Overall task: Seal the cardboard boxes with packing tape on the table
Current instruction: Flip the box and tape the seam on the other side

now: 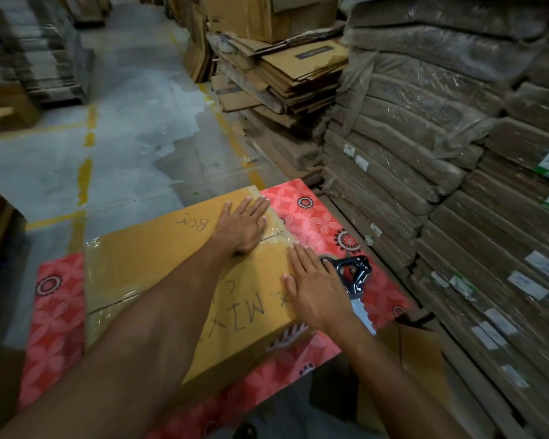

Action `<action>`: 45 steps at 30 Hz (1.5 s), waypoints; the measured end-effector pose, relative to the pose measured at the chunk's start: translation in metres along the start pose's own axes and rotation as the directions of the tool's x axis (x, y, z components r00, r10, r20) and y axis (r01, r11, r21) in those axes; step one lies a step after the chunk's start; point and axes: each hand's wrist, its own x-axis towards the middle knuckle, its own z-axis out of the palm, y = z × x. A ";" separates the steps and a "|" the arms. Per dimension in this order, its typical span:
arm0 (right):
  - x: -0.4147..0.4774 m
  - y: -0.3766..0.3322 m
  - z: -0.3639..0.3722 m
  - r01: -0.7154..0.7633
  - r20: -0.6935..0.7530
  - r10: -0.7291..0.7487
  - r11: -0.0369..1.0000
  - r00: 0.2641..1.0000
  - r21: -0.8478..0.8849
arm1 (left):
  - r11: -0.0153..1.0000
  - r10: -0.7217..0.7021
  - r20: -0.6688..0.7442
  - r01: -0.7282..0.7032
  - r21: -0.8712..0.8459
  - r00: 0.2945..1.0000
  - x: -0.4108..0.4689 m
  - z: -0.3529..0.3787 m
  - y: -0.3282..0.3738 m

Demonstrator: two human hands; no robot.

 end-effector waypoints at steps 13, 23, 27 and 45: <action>-0.019 0.004 0.000 0.070 -0.009 -0.070 0.997 0.997 -0.030 | 0.998 0.012 -0.089 -0.017 -0.056 0.996 -0.089 0.031 0.077; -0.104 0.026 0.041 0.054 -0.124 -0.029 0.979 0.992 0.197 | 0.997 -0.041 -0.079 0.036 -0.068 0.996 -0.092 0.029 0.084; -0.105 0.014 0.028 0.039 -0.278 0.048 0.953 0.959 0.300 | 0.990 -0.056 -0.046 0.049 -0.132 0.997 -0.108 0.023 0.082; 0.024 -0.145 0.028 0.474 0.126 -0.465 0.879 0.876 -0.050 | 0.934 -0.339 -0.110 0.320 -0.159 0.934 -0.258 0.040 -0.069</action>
